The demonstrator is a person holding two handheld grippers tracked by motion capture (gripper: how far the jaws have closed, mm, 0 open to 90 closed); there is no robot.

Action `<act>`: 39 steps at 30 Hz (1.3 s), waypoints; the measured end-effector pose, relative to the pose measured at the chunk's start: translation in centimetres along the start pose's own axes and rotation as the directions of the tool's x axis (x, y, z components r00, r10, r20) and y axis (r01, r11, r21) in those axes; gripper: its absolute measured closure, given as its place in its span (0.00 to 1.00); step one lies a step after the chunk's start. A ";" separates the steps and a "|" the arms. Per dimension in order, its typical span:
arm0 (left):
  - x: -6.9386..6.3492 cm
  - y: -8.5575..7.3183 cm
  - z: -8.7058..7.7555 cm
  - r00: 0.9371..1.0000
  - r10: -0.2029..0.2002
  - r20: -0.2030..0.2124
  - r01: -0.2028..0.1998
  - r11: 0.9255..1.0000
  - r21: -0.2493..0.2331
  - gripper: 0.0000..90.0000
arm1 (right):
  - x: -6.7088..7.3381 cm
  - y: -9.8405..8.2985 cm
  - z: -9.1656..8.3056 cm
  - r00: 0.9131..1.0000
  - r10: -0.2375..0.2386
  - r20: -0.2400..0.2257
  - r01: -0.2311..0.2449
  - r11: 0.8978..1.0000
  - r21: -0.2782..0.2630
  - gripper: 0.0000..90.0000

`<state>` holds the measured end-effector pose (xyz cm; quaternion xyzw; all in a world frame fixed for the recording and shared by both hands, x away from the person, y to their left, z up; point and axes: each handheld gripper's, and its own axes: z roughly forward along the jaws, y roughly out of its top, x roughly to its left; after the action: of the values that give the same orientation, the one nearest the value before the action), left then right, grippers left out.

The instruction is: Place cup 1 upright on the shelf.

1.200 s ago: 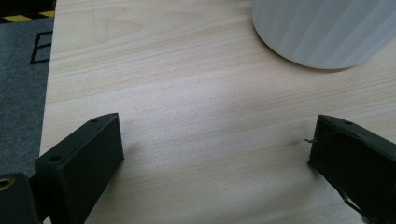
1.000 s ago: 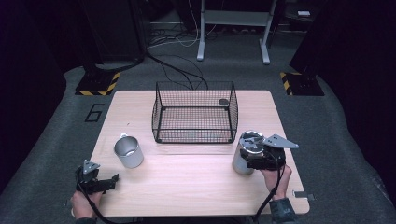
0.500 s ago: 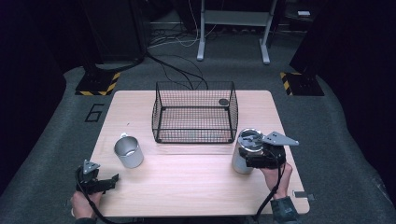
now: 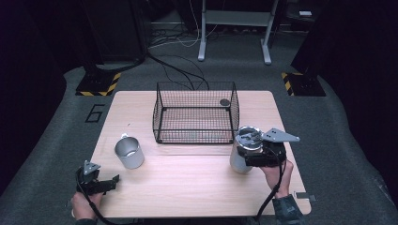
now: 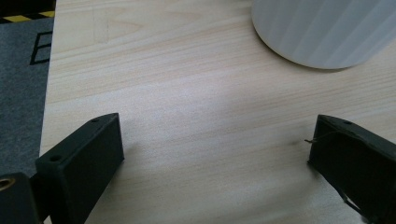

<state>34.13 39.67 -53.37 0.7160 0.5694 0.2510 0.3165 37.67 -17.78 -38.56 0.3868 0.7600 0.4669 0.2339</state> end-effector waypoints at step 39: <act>0.0 0.0 0.0 1.000 -0.001 0.003 0.001 1.000 0.002 0.03 | 0.7 4.5 0.9 0.997 -0.035 -0.070 0.035 0.999 -0.003 0.04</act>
<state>34.12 39.68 -53.34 0.7166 0.5694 0.2492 0.3166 39.58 -15.54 -35.00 0.3566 0.7741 0.4765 0.2158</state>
